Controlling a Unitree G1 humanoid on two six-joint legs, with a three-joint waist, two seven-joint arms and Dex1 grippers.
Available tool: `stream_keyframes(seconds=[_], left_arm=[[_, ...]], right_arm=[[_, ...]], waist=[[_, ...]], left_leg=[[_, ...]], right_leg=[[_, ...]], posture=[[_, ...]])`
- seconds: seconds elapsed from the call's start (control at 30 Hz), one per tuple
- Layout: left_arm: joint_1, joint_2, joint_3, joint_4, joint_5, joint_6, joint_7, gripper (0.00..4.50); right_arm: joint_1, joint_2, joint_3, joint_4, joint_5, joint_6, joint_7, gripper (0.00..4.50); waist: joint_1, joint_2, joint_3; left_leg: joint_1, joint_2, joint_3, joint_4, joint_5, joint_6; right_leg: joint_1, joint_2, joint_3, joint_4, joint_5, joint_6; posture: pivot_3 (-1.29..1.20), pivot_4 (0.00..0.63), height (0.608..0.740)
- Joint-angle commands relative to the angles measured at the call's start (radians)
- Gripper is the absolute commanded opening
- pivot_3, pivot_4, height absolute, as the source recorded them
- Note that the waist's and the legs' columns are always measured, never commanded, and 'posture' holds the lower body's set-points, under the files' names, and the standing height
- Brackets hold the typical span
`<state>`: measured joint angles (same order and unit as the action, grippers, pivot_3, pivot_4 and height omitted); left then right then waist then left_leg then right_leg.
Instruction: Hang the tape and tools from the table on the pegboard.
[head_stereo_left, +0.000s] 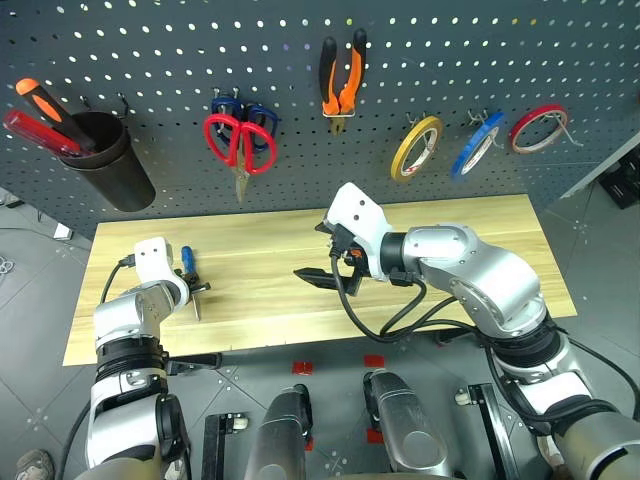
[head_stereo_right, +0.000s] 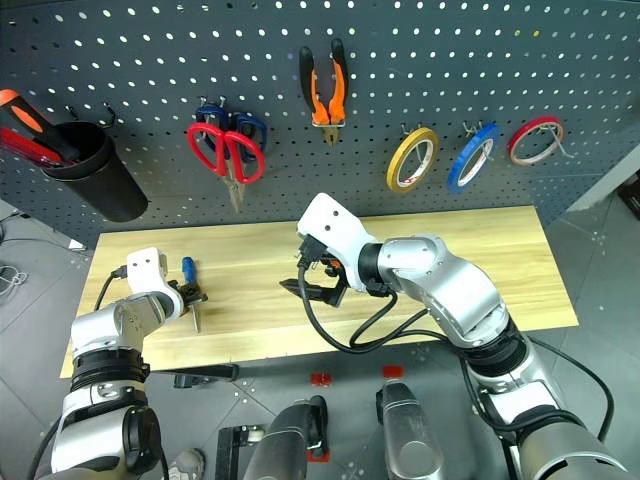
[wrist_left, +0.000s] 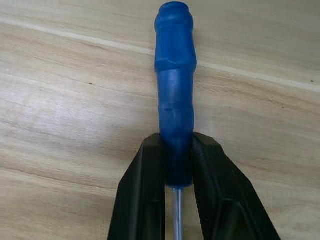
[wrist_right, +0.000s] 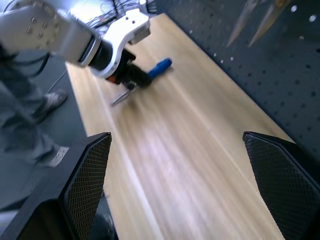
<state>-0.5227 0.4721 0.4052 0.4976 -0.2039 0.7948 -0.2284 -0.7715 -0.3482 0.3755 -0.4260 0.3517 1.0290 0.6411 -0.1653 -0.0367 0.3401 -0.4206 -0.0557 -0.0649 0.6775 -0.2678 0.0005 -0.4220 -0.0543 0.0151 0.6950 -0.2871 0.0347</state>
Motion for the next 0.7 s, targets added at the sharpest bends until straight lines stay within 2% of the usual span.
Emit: stream_keyframes(seconds=[0.03,0.07,0.2,0.4,0.57,0.7], left_arm=[[0.123,0.019,0.021,-0.227,-0.074,0.035,-0.074,0.44],[0.149,0.021,0.031,-0.271,-0.09,0.043,-0.084,0.44],[0.361,0.054,0.118,-0.659,-0.193,0.057,-0.16,0.44],[0.499,0.147,0.227,-0.958,-0.268,-0.055,-0.267,0.44],[0.432,0.217,0.226,-1.056,-0.24,-0.137,-0.23,0.44],[0.195,0.283,0.199,-1.017,-0.228,-0.169,-0.152,0.44]], right_arm=[[0.003,-0.009,-0.014,-0.1,0.046,-0.116,0.081,4.5],[0.004,-0.006,-0.015,-0.102,0.047,-0.128,0.083,4.5],[-0.033,0.043,-0.069,-0.088,0.05,-0.198,0.06,4.5],[-0.053,0.071,-0.103,-0.041,0.04,-0.264,0.045,4.5],[-0.063,0.083,-0.124,-0.012,0.04,-0.307,0.043,4.5],[-0.084,0.109,-0.133,0.01,0.035,-0.331,0.025,4.5]], waist=[[-0.007,0.0,0.0],[-0.011,0.0,0.0],[-0.026,-0.002,-0.002],[-0.018,-0.003,-0.005],[0.004,-0.002,-0.005],[0.018,-0.004,-0.006]], left_leg=[[0.0,0.0,0.0,0.0,0.0,0.0],[0.0,0.0,0.0,0.0,0.002,-0.004],[-0.003,0.001,0.0,-0.001,0.002,-0.005],[-0.004,0.001,0.0,-0.001,0.002,-0.005],[-0.004,0.001,-0.001,-0.001,0.003,-0.005],[-0.005,0.001,-0.001,0.0,0.003,-0.004]], right_leg=[[0.0,0.0,0.0,-0.001,0.0,0.0],[0.0,0.0,0.0,-0.002,0.0,0.0],[-0.002,0.0,0.0,-0.005,0.0,0.0],[-0.002,0.0,-0.002,-0.006,0.001,-0.002],[-0.002,0.0,-0.002,-0.006,0.004,-0.003],[-0.002,0.001,-0.003,-0.005,0.005,-0.002]], posture=[[-0.32,0.32,0.74],[-0.32,0.31,0.74],[-0.32,0.294,0.74],[-0.28,0.27,0.74],[-0.27,0.265,0.74],[-0.27,0.263,0.74]])
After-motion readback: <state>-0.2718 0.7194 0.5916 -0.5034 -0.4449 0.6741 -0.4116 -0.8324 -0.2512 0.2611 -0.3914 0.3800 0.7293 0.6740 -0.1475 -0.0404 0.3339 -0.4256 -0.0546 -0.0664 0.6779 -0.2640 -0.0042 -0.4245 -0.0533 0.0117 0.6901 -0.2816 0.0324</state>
